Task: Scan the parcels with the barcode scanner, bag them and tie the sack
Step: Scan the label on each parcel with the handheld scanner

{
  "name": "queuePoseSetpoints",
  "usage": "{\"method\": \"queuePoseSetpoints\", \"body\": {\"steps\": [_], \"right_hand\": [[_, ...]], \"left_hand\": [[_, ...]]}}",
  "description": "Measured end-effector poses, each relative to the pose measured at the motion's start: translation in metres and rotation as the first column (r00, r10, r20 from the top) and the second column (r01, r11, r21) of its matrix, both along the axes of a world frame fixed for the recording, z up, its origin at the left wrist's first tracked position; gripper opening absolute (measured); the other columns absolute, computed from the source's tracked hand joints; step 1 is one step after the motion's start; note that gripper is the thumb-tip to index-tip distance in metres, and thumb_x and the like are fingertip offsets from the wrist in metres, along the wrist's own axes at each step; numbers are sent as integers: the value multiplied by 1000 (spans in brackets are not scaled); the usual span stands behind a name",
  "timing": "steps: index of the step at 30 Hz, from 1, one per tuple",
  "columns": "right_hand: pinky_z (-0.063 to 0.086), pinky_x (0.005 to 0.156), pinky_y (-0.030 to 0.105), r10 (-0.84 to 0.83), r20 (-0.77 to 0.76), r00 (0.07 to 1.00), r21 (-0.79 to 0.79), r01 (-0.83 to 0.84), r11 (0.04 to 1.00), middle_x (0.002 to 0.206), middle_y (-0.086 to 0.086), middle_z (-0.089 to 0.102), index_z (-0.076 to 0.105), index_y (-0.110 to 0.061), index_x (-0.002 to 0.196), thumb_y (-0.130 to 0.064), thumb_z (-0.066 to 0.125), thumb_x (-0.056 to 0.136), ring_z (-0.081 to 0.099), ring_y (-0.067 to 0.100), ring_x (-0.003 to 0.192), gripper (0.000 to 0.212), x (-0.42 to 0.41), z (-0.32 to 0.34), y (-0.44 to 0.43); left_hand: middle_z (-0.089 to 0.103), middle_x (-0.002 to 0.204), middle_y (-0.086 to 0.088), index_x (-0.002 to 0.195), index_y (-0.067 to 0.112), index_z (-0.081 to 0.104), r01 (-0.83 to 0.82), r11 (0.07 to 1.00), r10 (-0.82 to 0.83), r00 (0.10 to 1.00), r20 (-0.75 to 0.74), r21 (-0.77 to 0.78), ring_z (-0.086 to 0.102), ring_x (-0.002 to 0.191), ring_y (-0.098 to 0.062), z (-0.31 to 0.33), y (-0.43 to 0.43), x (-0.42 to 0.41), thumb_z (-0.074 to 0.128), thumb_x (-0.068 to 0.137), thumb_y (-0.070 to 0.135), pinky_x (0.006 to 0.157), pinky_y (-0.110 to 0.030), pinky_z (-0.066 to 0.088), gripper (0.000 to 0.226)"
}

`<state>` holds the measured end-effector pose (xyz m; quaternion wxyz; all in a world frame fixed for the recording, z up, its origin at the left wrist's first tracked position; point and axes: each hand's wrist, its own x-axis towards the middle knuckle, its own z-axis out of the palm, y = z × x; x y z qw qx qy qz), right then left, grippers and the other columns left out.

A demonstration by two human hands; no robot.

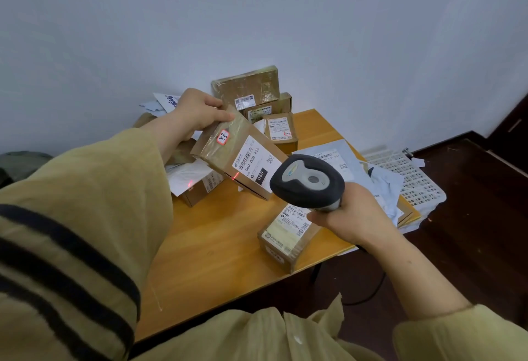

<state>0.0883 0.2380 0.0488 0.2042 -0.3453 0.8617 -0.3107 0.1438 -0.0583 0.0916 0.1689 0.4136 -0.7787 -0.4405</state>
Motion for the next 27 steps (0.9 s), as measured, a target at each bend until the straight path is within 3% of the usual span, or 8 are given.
{"method": "queuePoseSetpoints", "body": {"steps": [10, 17, 20, 23, 27], "right_hand": [[37, 54, 21, 36, -41, 999, 34, -34, 999, 68, -7, 56, 48, -28, 69, -18, 72, 79, 52, 5, 66, 28, 0, 0, -1], [40, 56, 21, 53, -65, 996, 44, -50, 998, 67, -7, 54, 47, -27, 67, -17, 71, 79, 53, 12, 68, 28, 2, 0, -5], [42, 59, 24, 57, -46, 997, 33, -55, 998, 71, -6, 56, 52, -23, 77, -17, 72, 79, 55, 14, 73, 20, 3, -1, -7], [43, 60, 25, 41, 60, 997, -36, -39, 999, 74, -3, 60, 57, -21, 87, -16, 74, 78, 57, 13, 69, 21, 3, -4, -11], [52, 56, 30, -77, 347, 935, -110, 122, 986, 65, 5, 64, 62, -9, 89, -11, 75, 78, 59, 17, 54, 17, -4, -25, -18]], "left_hand": [[66, 111, -9, 121, 7, 62, -5, 1000, 5, 1000, 3, 3, 65, 98, -23, -5, -1, 5, 83, 70, 16, 90, -41, 53, 56], [66, 111, -10, 121, 6, 62, -17, 999, 17, 1000, -7, 28, 65, 97, -24, -6, -2, 9, 82, 71, 16, 89, -43, 54, 55], [64, 114, -9, 122, 6, 61, -22, 999, 22, 1000, -6, 28, 64, 98, -23, -9, -2, 10, 81, 72, 16, 90, -42, 54, 55], [62, 119, -8, 127, 9, 58, -50, 998, 50, 999, 13, 23, 61, 101, -22, -12, -2, 13, 80, 74, 20, 88, -40, 54, 58], [57, 123, -8, 137, 13, 47, -129, 980, 134, 991, -24, 152, 60, 102, -23, -38, 0, 25, 76, 79, 18, 79, -37, 55, 65]]}}
